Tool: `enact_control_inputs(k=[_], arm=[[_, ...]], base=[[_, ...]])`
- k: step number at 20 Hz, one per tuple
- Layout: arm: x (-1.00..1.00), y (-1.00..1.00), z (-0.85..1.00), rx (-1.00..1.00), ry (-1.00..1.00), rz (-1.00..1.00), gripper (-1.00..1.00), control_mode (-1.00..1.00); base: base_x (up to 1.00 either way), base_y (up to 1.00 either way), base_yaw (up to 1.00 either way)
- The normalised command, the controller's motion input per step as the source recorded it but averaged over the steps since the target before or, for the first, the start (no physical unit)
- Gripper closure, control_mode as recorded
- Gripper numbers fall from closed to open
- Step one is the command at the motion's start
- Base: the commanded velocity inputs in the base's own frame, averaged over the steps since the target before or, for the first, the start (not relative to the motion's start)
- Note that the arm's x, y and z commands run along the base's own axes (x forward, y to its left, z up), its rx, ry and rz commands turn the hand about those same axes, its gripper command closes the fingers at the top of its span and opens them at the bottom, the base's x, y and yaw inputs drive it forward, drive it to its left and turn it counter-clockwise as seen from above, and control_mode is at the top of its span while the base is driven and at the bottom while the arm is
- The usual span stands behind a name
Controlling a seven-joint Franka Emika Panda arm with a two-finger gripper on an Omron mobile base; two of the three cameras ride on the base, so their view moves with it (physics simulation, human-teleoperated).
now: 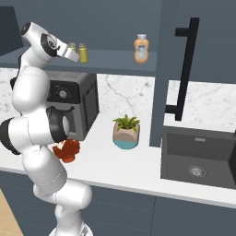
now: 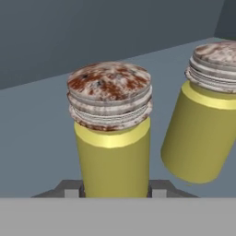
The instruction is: Put the shaker and condiment bottle from the counter next to their counterparts in the cabinet.
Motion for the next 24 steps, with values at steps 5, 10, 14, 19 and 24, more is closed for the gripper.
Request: enact_control_inputs(k=[5,10,14,19,24], arm=[[0.02,0.0,-0.09,0.0,0.0,-0.04,-1.0,-1.0],[0.0,0.0,-0.06,0.0,-0.02,-0.03,-1.0,-1.0],[0.0,0.0,-0.04,0.0,-0.02,-0.03,-1.0,-1.0],[-0.21,0.0,0.01,0.0,0.0,-0.03,-1.0,-1.0],[-0.77,0.0,0.12,0.03,-0.02,0.0,-1.0,-1.0]], base=[[0.0,0.0,0.0],[0.0,0.0,0.0],[0.0,0.0,0.0],[0.0,0.0,0.0],[0.0,0.0,0.0]])
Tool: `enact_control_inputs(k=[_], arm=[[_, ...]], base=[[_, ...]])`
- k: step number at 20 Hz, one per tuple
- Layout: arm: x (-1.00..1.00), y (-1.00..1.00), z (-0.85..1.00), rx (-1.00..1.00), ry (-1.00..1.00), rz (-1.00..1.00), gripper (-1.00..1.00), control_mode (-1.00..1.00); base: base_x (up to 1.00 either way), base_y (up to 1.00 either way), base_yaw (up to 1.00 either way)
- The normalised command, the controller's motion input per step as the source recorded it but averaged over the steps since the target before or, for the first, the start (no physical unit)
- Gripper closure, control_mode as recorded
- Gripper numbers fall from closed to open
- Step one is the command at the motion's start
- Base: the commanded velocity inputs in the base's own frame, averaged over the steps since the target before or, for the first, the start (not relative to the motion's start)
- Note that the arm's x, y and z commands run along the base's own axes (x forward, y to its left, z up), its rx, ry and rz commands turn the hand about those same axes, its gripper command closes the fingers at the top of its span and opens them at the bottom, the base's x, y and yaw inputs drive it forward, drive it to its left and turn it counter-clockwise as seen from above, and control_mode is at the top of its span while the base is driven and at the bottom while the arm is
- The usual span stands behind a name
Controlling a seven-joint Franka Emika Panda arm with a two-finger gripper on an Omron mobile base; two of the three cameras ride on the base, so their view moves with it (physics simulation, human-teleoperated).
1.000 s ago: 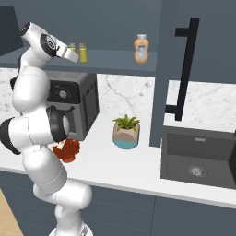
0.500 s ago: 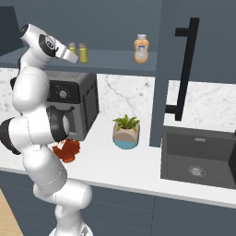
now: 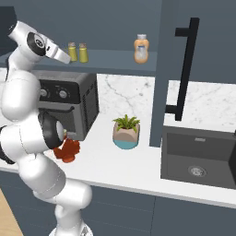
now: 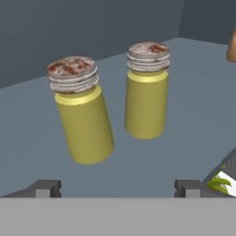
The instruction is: Put the shaker and condiment bottle from the counter next to their counterparts in the cabinet.
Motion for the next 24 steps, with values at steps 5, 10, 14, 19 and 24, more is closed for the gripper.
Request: enact_control_inputs(k=[5,10,14,19,24], arm=[[-0.94,0.0,0.15,0.04,-0.02,0.0,-1.0,-1.0],[-0.9,-0.26,0.01,0.0,-0.12,0.0,-1.0,-1.0],[-0.92,-0.52,0.0,0.0,-0.2,0.07,-1.0,-1.0],[-0.94,-0.71,0.0,0.0,-0.18,0.18,-1.0,-1.0],[-0.99,-0.75,-0.05,0.0,-0.07,0.28,-1.0,-1.0]], base=[[0.0,0.0,0.0],[0.0,0.0,0.0],[0.0,0.0,0.0],[0.0,0.0,0.0],[0.0,0.0,0.0]])
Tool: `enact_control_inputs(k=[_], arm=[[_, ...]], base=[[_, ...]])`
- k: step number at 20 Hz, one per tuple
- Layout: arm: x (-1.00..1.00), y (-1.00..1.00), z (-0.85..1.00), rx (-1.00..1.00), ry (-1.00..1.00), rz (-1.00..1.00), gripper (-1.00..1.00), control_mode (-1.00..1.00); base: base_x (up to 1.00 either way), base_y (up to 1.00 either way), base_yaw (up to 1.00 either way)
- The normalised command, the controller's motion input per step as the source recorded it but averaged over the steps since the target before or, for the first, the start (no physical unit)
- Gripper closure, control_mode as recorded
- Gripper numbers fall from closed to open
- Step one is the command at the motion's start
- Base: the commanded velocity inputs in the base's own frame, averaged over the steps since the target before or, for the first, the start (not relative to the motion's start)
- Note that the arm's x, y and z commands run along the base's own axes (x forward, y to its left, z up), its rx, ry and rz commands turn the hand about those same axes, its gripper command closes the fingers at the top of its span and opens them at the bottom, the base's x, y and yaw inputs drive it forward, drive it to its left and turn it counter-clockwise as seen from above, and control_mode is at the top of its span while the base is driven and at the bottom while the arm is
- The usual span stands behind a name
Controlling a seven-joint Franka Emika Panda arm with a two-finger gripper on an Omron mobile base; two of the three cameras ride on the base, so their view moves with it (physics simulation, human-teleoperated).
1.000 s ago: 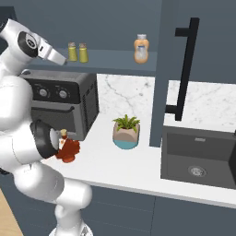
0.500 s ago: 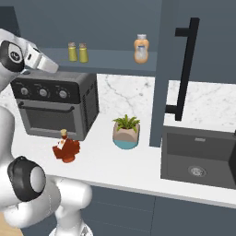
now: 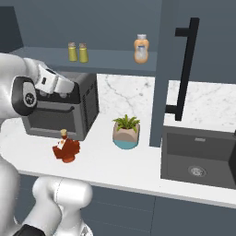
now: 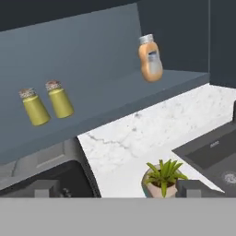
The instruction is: Put the shaker and condiment bottle from the counter next to their counterparts in the cabinet.
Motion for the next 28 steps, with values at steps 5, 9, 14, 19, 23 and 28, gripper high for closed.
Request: enact_control_inputs(k=[5,9,14,19,23,28], arm=[[-1.0,-0.11,-0.88,-0.18,-0.05,0.3,-1.0,-1.0],[-1.0,0.0,-1.0,-0.23,-0.2,0.26,-1.0,-1.0],[-0.79,-0.16,-0.47,-0.06,-0.09,0.24,-1.0,-1.0],[-0.42,-0.33,-0.16,-0.04,0.02,0.29,-1.0,-1.0],[-0.83,-0.06,-0.64,-0.13,-0.29,0.23,-1.0,-1.0],[-0.56,0.0,-0.74,-0.13,-0.41,0.2,-1.0,-1.0]], base=[[0.0,0.0,0.0],[0.0,0.0,0.0],[0.0,0.0,0.0],[0.0,0.0,0.0],[0.0,0.0,0.0],[0.0,0.0,0.0]])
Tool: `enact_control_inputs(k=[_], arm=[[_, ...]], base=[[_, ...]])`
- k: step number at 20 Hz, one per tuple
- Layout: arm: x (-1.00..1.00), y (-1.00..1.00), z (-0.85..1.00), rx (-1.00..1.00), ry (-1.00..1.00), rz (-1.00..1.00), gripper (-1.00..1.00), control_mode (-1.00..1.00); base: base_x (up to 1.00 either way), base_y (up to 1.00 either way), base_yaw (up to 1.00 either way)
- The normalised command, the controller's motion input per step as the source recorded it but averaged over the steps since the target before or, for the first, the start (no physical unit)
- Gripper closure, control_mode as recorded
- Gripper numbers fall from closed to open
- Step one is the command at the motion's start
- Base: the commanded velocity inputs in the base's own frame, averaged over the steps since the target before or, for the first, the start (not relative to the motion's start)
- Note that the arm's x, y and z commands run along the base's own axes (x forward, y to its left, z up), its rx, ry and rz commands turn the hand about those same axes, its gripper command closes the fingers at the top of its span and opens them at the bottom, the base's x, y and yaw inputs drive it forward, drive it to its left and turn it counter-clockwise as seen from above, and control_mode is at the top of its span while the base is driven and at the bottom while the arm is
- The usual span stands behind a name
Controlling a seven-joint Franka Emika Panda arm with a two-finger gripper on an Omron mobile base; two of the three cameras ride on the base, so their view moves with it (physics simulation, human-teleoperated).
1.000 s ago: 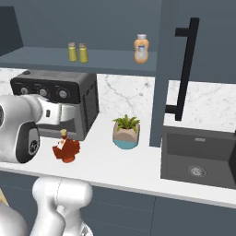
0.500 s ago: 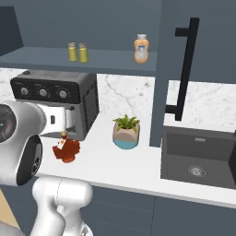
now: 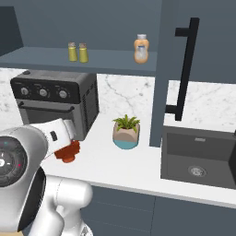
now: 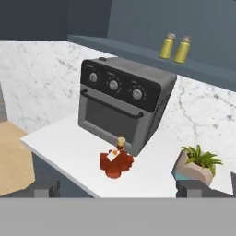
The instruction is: Put the shaker and condiment bottle from the counter next to their counterparts in the cabinet.
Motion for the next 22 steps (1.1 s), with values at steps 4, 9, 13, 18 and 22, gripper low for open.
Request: enact_control_inputs(k=[4,9,13,18,22], arm=[[-0.05,0.0,-0.4,-0.07,-0.36,0.19,-1.0,-1.0],[0.04,0.0,-0.39,-0.08,-0.29,0.11,-1.0,-1.0],[0.3,0.05,-0.79,-0.12,-0.24,0.06,-1.0,-1.0],[0.54,0.24,-1.0,-0.15,-0.04,0.07,-1.0,-1.0],[0.29,0.18,-0.96,-0.12,-0.09,0.09,-1.0,-1.0]], base=[[0.0,0.0,0.0],[0.0,0.0,0.0],[0.0,0.0,0.0],[0.0,0.0,0.0],[0.0,0.0,0.0]])
